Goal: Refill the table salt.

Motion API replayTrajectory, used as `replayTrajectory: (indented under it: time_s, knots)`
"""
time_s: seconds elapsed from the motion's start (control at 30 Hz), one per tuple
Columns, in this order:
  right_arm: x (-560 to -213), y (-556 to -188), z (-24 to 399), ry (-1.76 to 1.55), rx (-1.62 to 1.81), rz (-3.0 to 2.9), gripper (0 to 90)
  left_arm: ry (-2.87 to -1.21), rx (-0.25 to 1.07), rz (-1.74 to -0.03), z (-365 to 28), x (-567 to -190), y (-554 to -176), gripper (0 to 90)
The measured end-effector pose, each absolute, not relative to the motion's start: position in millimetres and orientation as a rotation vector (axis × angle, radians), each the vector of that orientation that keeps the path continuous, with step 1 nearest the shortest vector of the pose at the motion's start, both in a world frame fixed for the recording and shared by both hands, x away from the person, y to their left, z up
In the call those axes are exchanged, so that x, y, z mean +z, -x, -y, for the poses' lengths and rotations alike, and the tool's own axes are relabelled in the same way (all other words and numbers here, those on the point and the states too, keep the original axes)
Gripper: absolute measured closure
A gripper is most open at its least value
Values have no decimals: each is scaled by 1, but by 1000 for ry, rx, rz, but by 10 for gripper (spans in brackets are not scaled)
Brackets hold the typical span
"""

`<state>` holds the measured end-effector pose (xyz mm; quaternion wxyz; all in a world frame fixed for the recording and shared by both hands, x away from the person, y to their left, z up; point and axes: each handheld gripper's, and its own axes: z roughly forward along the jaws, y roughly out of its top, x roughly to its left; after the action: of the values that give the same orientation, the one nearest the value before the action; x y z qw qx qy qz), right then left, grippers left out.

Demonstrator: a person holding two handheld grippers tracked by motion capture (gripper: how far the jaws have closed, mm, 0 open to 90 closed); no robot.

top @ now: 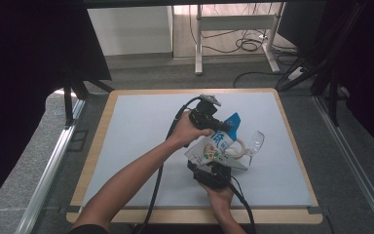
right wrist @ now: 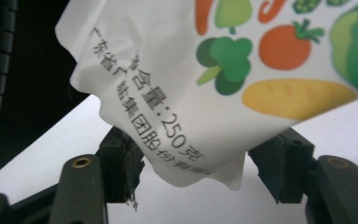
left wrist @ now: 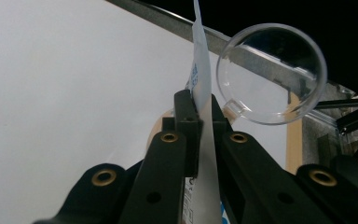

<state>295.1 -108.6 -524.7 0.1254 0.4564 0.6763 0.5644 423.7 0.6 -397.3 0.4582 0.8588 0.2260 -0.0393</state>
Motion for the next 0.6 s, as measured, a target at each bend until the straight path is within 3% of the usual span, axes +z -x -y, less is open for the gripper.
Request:
replayTrajectory:
  time_s: [0.6]
  knots:
    - [-527,-295,122,-1385,1568,-2025,299,-2045,-137,-569,-7,-396,-420,895]
